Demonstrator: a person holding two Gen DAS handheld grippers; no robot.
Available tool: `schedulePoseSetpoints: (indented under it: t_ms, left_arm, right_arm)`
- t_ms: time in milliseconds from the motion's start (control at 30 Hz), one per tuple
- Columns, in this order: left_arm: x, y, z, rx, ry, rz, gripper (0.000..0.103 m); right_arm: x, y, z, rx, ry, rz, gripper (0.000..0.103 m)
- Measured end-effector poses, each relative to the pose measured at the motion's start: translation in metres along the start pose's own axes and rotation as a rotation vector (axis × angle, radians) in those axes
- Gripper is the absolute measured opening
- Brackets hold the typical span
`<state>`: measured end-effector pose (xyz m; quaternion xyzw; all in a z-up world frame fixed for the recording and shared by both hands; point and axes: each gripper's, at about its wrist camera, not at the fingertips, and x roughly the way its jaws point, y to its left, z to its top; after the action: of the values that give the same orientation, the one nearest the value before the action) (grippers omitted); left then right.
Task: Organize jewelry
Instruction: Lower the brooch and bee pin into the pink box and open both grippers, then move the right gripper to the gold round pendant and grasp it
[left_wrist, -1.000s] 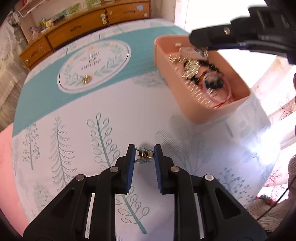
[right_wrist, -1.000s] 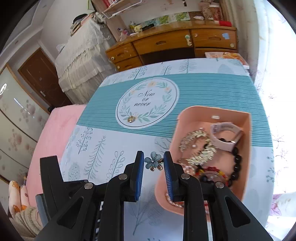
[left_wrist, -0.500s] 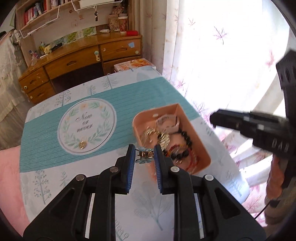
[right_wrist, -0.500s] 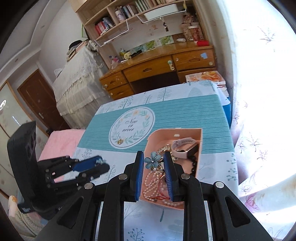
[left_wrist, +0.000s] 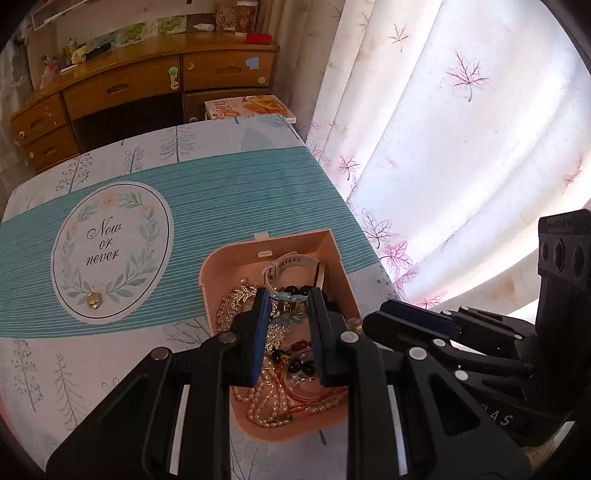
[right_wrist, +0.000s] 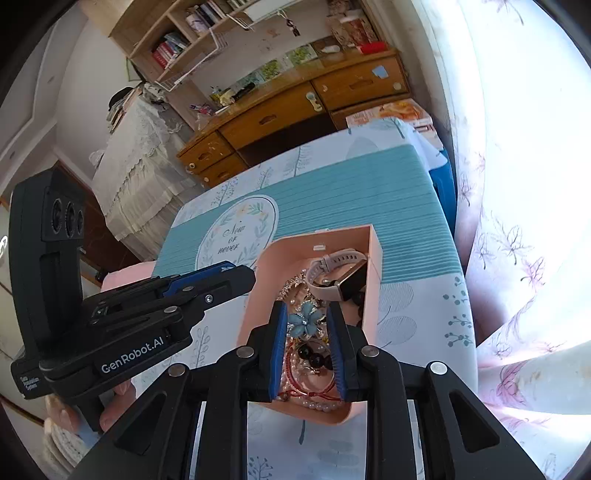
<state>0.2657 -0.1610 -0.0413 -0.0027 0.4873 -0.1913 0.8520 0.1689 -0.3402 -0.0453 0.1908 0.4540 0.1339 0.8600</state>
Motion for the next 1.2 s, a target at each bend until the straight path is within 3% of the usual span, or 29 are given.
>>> schedulePoseSetpoints:
  t_ms: [167,433,500,533,567,633,967,1200]
  left_arm:
    - [0.014,-0.001,-0.001,0.005,0.018,0.002,0.018]
    - [0.033,-0.003,-0.003,0.009,0.074,-0.026,0.019]
    - [0.033,-0.004,-0.006,0.009,0.072,-0.027,0.023]
    - [0.032,-0.004,-0.007,0.012,0.069,-0.027,0.032]
    - [0.031,-0.003,-0.008,0.013,0.063,-0.021,0.040]
    - [0.025,0.000,-0.011,0.008,0.042,-0.007,0.047]
    - [-0.020,0.020,-0.041,0.000,-0.054,0.058,0.048]
    - [-0.052,0.042,-0.072,0.010,-0.107,0.161,0.048]
  right_arm:
    - [0.024,-0.007,0.003,0.037,0.006,0.021,0.032]
    - [0.024,-0.012,0.002,0.035,-0.019,-0.007,0.032]
    - [0.021,-0.012,-0.001,0.032,-0.022,-0.016,0.032]
    - [0.021,-0.012,-0.002,0.030,-0.023,-0.020,0.032]
    - [0.019,-0.011,-0.003,0.029,-0.023,-0.020,0.032]
    - [0.018,-0.009,-0.005,0.026,-0.022,-0.023,0.033]
    - [0.018,0.020,-0.017,-0.030,-0.029,-0.035,0.033]
    - [0.020,0.062,-0.037,-0.094,-0.020,-0.033,0.033]
